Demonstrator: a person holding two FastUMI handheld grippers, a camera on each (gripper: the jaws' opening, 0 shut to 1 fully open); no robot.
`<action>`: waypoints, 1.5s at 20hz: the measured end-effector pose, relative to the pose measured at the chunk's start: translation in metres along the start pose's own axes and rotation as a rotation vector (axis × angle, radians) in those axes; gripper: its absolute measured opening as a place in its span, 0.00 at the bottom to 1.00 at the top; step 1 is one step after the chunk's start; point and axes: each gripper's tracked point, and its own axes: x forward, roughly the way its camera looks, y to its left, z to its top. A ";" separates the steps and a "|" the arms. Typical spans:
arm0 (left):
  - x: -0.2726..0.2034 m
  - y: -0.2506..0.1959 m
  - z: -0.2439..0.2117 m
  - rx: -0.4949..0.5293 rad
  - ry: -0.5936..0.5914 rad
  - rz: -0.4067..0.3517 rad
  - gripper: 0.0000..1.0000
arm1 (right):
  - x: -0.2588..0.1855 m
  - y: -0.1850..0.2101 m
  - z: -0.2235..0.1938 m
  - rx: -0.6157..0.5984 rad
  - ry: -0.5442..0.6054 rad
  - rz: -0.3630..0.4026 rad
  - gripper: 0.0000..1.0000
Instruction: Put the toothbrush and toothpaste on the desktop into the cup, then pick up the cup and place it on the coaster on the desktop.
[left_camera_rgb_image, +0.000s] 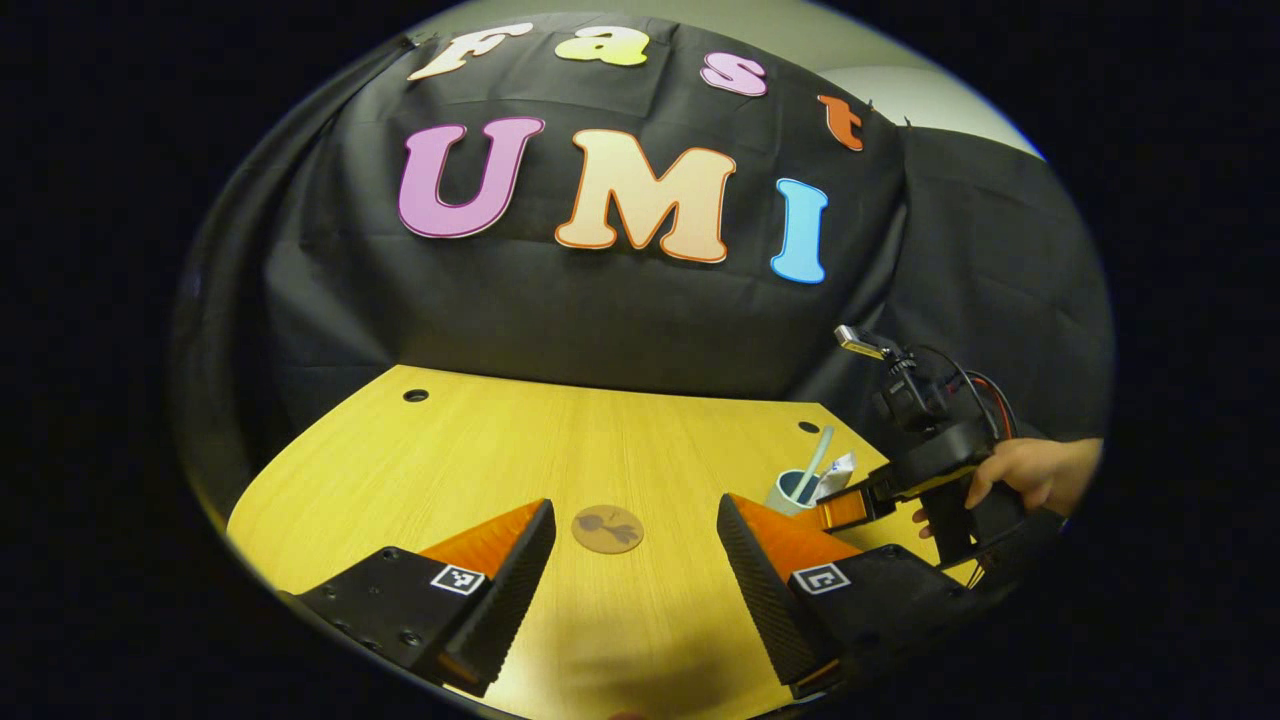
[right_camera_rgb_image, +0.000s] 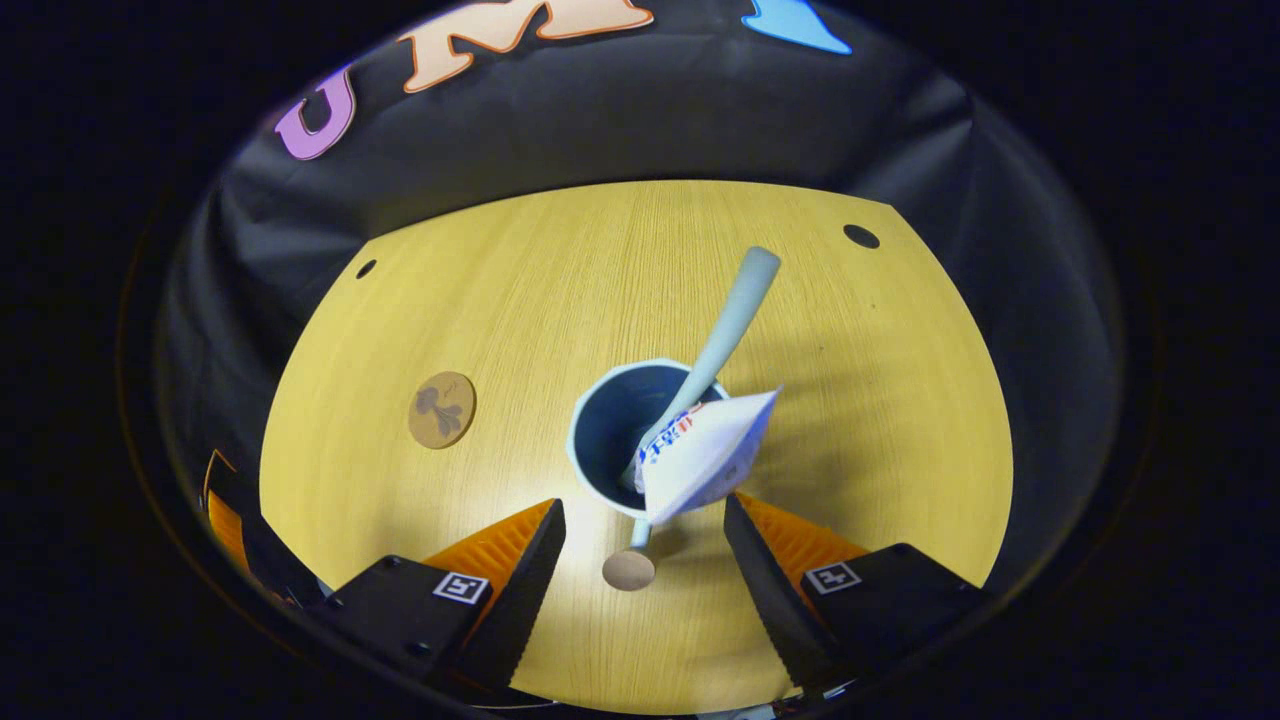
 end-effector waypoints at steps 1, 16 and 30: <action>-0.003 0.005 0.000 -0.009 0.001 0.006 0.95 | 0.004 0.002 -0.002 -0.008 0.029 0.001 0.94; -0.033 0.049 -0.011 -0.051 0.018 0.075 0.95 | 0.027 -0.004 -0.022 -0.076 0.225 -0.004 0.27; -0.031 0.061 -0.011 -0.057 0.023 0.072 0.95 | 0.033 -0.001 -0.016 -0.148 0.129 0.063 0.23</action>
